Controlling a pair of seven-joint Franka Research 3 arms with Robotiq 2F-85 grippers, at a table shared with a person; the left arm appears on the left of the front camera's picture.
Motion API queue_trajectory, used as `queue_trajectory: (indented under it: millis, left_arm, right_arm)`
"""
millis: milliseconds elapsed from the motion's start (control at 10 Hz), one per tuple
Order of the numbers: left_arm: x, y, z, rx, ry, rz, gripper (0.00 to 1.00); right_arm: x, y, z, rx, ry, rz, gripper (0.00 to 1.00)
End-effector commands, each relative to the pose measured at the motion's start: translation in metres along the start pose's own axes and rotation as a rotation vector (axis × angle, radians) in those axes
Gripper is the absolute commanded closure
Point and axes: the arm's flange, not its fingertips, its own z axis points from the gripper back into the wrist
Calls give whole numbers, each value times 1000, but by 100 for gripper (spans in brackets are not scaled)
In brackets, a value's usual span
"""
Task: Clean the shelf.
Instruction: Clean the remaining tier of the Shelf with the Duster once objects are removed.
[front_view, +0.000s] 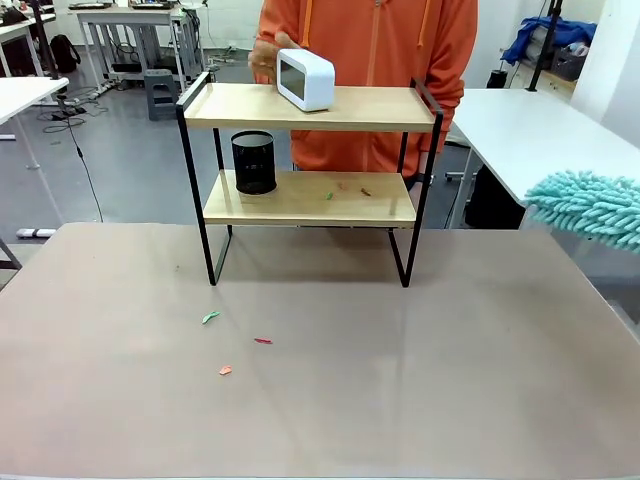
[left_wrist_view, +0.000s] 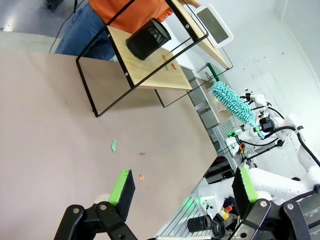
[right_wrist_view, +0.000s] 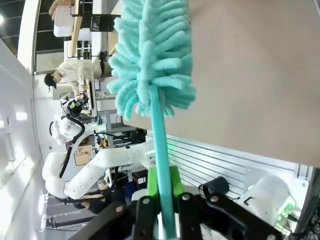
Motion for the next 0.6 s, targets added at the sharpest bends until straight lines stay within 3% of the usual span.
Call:
queue_trajectory:
  millis: [0,500]
  left_arm:
    - [1,-2,-1,-19,-21,-19,0]
    - [1,-2,-1,-19,-21,-19,0]
  right_arm:
    - [6,3,-2,18,-2,11,88]
    - [6,3,-2,18,-2,11,88]
